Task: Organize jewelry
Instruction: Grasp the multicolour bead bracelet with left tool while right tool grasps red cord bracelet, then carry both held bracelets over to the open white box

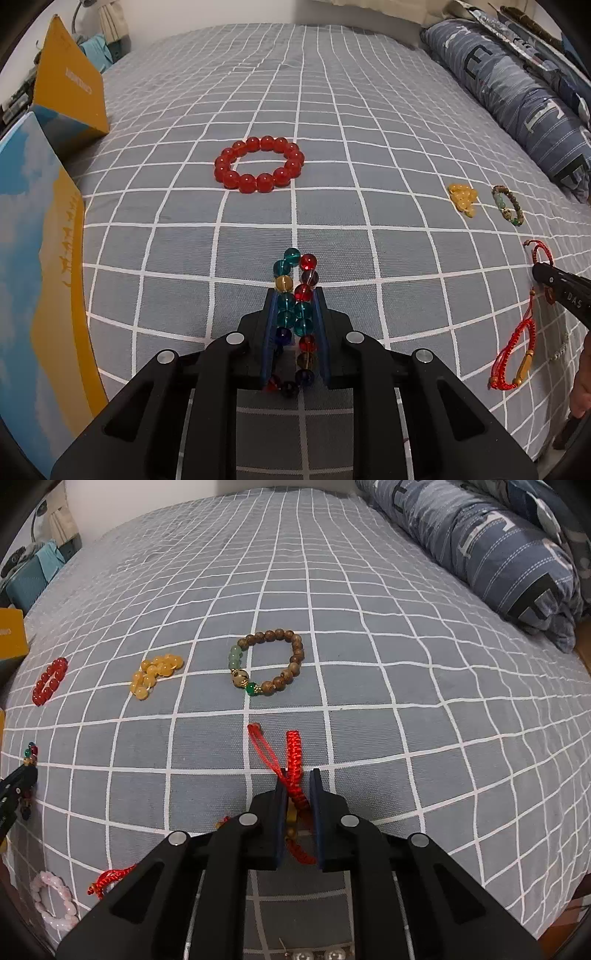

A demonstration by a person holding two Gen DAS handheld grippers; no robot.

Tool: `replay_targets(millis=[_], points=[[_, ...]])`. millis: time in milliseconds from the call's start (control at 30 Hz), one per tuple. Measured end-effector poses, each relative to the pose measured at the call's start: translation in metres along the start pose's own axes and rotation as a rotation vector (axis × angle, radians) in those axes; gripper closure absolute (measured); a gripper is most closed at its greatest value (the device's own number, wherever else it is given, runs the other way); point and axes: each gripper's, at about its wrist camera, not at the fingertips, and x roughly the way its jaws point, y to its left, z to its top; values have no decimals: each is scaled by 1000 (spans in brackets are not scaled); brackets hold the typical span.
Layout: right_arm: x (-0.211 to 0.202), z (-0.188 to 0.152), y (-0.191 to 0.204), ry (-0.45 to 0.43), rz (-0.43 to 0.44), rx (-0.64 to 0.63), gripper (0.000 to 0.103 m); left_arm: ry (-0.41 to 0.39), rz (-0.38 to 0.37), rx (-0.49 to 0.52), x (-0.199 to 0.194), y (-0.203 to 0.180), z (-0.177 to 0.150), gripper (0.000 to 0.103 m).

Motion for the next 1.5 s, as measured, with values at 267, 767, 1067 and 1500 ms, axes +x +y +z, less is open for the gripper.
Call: replay_targets(millis=[267,767,1067,1500], points=[[-6,-2,3,-27,-8,-12,93,-26,-7,3,-7,1,-2,85],[-33,-6,3,-94,-16,1,93,-87,-17,13,-31,1,-4,85],[-64,-8,3,-202,4,18,93,-152,-14,15,-58,3,-4,85],[-103,-12,17,-286,20,-4,93,-231,-31,20,-97,4,-8,85]])
